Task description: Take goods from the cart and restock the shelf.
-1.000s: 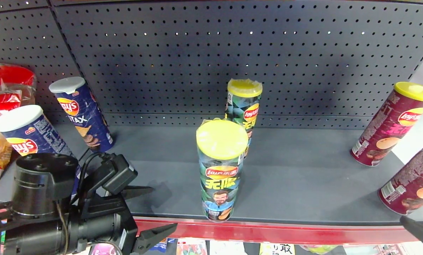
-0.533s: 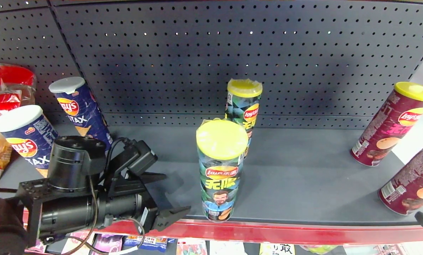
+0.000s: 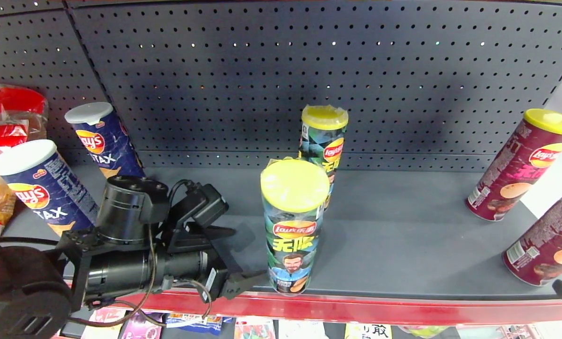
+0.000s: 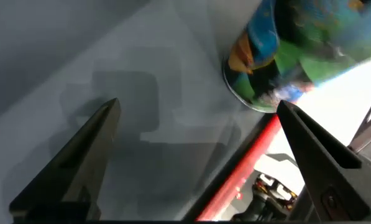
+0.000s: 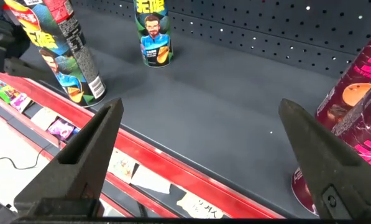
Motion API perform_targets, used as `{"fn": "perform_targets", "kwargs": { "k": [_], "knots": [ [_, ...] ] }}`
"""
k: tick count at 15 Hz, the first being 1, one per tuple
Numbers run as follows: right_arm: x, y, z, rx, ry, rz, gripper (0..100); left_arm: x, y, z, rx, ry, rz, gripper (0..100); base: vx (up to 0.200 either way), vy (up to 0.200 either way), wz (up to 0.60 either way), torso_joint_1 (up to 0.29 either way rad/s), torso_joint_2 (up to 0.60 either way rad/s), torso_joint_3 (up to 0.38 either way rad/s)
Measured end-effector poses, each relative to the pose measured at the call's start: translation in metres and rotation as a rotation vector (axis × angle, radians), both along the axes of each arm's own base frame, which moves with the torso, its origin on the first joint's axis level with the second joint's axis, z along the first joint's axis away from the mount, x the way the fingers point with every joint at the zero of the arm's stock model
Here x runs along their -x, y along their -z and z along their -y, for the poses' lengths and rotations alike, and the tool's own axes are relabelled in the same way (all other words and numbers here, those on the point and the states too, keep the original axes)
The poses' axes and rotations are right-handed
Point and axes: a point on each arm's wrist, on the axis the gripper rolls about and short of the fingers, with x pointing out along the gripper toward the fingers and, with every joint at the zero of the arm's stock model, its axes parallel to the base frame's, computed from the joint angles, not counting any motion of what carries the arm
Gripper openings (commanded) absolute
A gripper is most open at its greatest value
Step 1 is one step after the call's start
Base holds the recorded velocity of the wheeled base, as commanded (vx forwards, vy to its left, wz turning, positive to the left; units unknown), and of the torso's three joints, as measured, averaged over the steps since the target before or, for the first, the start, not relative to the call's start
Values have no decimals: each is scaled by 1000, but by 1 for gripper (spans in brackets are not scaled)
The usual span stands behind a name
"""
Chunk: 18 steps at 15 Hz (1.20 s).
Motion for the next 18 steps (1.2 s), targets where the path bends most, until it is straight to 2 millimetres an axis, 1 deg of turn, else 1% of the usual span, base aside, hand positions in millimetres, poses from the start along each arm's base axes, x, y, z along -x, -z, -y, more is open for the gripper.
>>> {"fn": "perform_targets", "kwargs": {
  "k": [7, 11, 14, 15, 17, 18],
  "knots": [
    [0, 0, 0, 0, 0, 1, 100, -7, 2, 16, -2, 33, -2, 100, 0, 0, 0, 0, 0, 0],
    [0, 0, 0, 0, 0, 0, 100, -11, 3, 18, -2, 32, -1, 100, 0, 0, 0, 0, 0, 0],
    [1, 1, 0, -1, 0, 1, 100, -11, 3, 17, -5, 21, -2, 100, 0, 0, 0, 0, 0, 0],
    [2, 4, 1, 3, 1, -5, 100, -10, 2, 15, -7, 10, 3, 100, 0, 0, 0, 0, 0, 0],
    [5, 12, 3, 11, 20, -22, 100, -2, -4, 8, -6, -17, 21, 100, 0, 0, 0, 0, 0, 0],
    [9, 20, 6, 30, 40, -57, 100, 6, -9, 0, -5, -43, 35, 100, 0, 0, 0, 0, 0, 0]
  ]
}}
